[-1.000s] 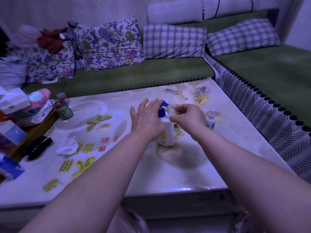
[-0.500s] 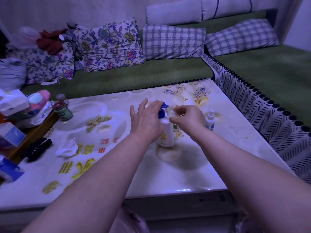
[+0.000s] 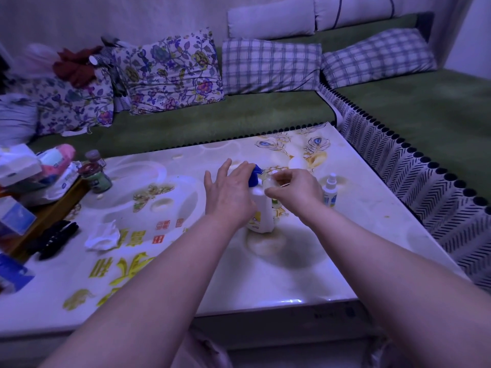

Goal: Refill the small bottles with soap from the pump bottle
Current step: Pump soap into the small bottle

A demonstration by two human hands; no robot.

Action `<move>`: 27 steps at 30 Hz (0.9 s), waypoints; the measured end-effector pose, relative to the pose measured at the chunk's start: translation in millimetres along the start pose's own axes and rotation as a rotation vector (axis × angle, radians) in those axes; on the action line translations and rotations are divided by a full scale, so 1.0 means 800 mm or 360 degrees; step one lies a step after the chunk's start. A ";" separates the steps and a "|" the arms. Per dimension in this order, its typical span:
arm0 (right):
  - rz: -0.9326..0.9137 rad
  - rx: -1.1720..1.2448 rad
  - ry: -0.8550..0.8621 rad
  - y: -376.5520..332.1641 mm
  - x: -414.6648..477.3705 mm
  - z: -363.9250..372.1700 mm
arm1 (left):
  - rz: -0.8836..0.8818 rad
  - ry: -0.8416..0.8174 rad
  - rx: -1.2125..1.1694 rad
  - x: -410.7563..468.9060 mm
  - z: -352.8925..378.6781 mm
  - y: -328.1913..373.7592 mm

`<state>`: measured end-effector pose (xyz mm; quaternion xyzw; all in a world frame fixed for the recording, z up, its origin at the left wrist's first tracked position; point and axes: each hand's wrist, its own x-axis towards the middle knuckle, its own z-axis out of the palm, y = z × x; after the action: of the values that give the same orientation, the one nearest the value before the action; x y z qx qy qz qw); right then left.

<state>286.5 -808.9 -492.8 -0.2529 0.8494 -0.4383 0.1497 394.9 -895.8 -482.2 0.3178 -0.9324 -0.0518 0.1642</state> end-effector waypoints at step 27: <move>0.0017 0.0249 0.0025 0.004 0.001 -0.001 | -0.0020 -0.0012 -0.0131 -0.004 -0.009 -0.002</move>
<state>284.4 -806.8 -495.2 -0.2325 0.8150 -0.5045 0.1648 400.6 -895.3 -476.3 0.3163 -0.9281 -0.0923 0.1732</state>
